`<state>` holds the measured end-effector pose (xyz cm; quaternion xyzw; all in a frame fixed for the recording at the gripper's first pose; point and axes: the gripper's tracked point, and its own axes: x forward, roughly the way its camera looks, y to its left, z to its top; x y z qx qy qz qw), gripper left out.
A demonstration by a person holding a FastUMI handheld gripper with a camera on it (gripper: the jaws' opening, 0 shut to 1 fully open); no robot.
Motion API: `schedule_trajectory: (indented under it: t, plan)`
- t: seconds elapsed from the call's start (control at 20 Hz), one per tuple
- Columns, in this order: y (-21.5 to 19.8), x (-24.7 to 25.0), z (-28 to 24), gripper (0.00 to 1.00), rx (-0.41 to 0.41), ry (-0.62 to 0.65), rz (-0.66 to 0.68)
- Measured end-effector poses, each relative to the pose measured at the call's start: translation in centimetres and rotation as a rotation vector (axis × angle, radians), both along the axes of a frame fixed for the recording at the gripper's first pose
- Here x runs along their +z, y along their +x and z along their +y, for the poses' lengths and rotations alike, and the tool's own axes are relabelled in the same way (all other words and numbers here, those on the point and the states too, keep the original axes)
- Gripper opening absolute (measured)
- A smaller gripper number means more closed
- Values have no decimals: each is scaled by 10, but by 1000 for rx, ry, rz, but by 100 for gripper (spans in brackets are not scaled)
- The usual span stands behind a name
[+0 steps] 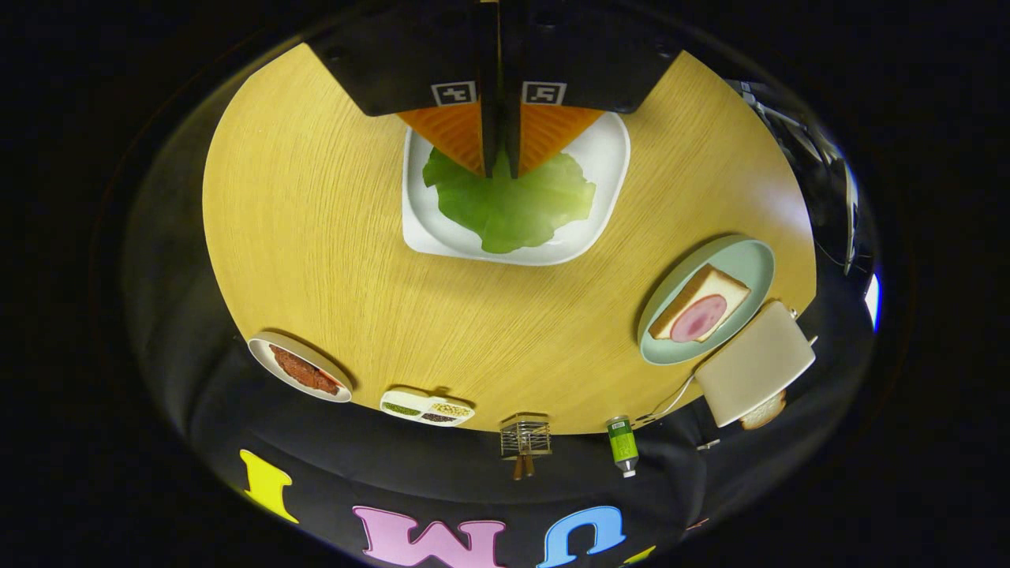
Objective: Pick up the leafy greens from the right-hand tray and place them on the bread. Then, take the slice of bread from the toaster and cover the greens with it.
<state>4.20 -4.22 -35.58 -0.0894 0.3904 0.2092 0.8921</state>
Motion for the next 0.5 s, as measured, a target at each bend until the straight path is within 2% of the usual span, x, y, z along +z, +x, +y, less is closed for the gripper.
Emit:
schedule_trajectory:
  t: [0.2,0.5]
  plan:
    - [-5,4,1,7,-4,-28,-2]
    - [-16,43,14,6,-29,-54,-45]
